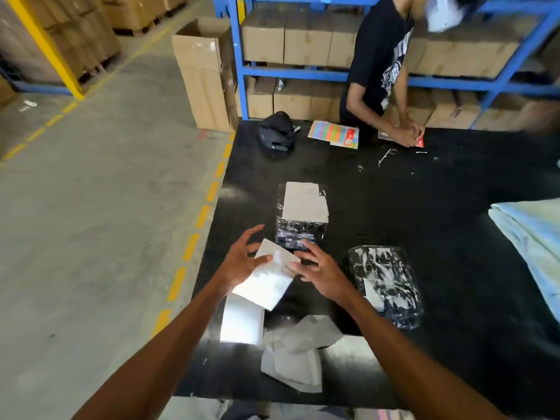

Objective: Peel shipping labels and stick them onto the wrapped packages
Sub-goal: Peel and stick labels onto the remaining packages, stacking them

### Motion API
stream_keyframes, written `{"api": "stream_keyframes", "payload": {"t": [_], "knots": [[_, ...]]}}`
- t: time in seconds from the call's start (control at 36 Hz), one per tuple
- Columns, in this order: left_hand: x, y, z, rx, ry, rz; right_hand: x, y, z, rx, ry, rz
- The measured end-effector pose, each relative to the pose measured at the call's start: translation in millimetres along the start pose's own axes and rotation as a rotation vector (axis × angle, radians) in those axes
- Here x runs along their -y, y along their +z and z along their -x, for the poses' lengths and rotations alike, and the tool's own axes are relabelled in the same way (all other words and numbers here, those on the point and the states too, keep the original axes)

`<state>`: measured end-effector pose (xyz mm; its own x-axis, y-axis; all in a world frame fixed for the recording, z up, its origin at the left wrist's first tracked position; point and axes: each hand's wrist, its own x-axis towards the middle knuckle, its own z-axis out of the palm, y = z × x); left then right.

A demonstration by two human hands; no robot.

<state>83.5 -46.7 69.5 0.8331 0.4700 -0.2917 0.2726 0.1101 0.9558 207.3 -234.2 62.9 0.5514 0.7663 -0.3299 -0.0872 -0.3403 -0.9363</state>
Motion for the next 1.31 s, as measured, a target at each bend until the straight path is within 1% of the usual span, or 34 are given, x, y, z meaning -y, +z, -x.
{"api": "stream_keyframes", "payload": {"t": [0.06,0.14,0.25,0.39,0.47,0.72,1.03,1.08,1.17,1.25,1.31], "knots": [[-12.6,22.6,-3.3,0.022,0.023,0.014,13.1,-33.5,7.1,0.007,0.051,0.034],[-28.2,61.9,-6.2,0.089,0.045,0.026,31.6,-83.2,25.6,0.022,-0.038,0.15],[-37.6,109.9,-2.8,0.166,0.024,-0.036,40.9,-128.8,43.1,0.034,-0.095,0.18],[-52.8,156.8,3.7,0.152,0.043,-0.134,47.6,-179.3,62.8,0.103,-0.081,0.192],[-61.8,165.4,4.3,0.158,0.049,-0.203,52.8,-193.6,68.2,0.147,-0.059,0.227],[-82.7,158.2,2.9,0.191,0.051,-0.352,63.7,-193.9,75.7,0.154,-0.054,0.219],[-78.5,133.2,1.8,0.178,0.078,-0.352,74.7,-168.8,70.4,0.176,-0.057,0.225],[-79.2,133.2,1.9,0.141,0.099,-0.363,75.1,-167.0,68.2,0.188,-0.06,0.22],[-73.8,135.1,-1.0,0.012,0.147,-0.374,75.9,-163.3,66.8,0.193,-0.077,0.203],[-64.6,142.6,-3.4,-0.11,0.245,-0.358,78.2,-161.0,65.9,0.187,-0.098,0.172],[-64.6,150.4,-1.5,-0.131,0.312,-0.351,79.0,-160.1,65.8,0.183,-0.105,0.143]]}}
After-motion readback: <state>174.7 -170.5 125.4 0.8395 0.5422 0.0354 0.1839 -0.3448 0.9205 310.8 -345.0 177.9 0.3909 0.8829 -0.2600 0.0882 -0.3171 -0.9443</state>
